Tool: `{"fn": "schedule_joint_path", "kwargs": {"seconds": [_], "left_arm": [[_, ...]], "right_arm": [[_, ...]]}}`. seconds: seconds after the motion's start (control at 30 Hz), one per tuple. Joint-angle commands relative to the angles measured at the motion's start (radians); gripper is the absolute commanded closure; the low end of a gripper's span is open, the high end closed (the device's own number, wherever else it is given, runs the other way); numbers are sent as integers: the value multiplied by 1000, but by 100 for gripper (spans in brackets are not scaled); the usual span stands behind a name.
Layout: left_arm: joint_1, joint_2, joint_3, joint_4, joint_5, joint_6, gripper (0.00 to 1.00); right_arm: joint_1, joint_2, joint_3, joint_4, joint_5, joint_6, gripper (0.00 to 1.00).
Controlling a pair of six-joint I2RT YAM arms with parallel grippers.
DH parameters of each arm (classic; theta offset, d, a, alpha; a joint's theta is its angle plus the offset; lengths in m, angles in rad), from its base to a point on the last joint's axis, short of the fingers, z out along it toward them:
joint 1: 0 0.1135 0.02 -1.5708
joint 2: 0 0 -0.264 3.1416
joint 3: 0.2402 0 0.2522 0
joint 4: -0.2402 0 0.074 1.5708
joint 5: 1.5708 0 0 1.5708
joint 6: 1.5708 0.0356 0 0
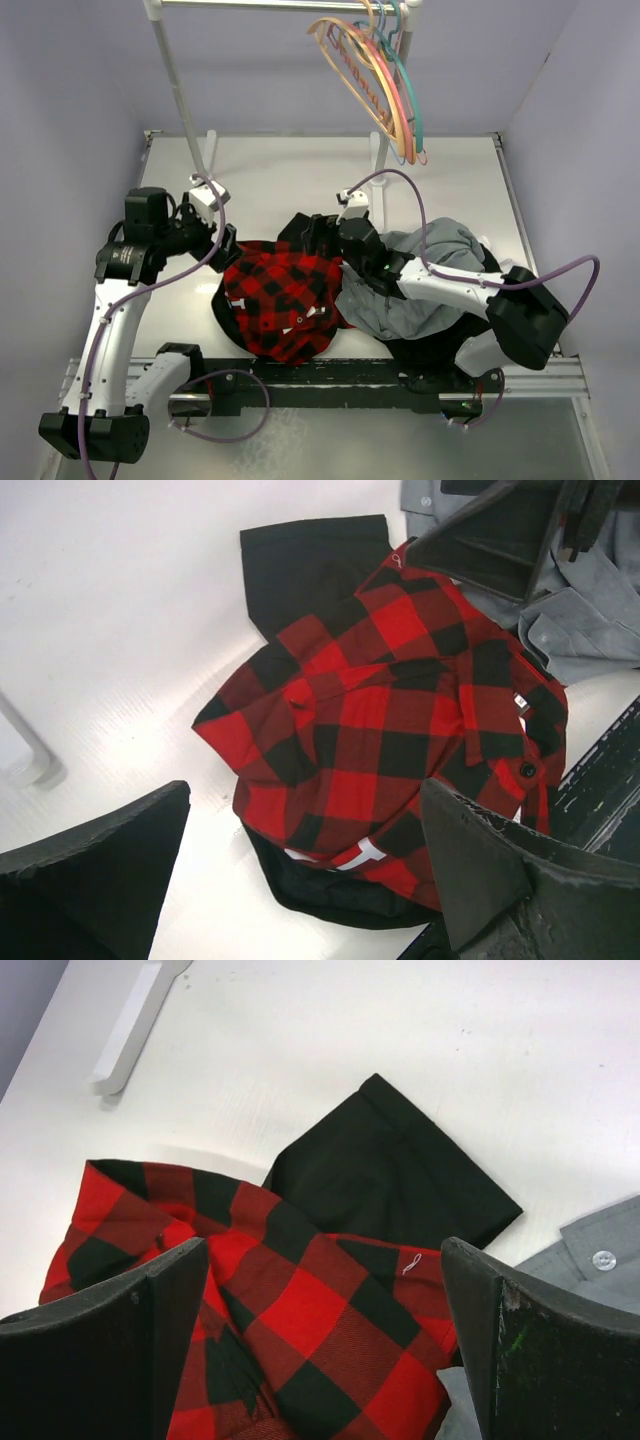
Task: Place the shirt on the hanger
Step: Adjust the shirt at the center of the board.
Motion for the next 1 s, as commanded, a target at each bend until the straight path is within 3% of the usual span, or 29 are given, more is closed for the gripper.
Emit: {"fn": "schedule_joint_path", "kwargs": {"seconds": [0.0, 0.2, 0.27, 0.57, 0.63, 0.77, 0.97], "left_arm": [[-6, -2, -2, 6, 89, 52, 1], [-4, -1, 22, -84, 231, 157, 1], [-4, 2, 33, -111, 265, 190, 1], [-52, 69, 83, -219, 331, 319, 0], [-82, 136, 137, -310, 313, 455, 0], [-86, 292, 170, -335, 185, 603, 2], [-93, 494, 221, -234, 287, 656, 6]], "right_arm": [[4, -13, 63, -19, 51, -22, 0], [4, -100, -78, 232, -225, -257, 0], [4, -126, -121, 281, -258, -246, 0], [3, -124, -149, 256, -351, -256, 0], [3, -157, -189, 271, -335, -242, 0], [3, -246, -259, 278, -307, -239, 0], [3, -375, -308, 166, -300, -242, 4]]}}
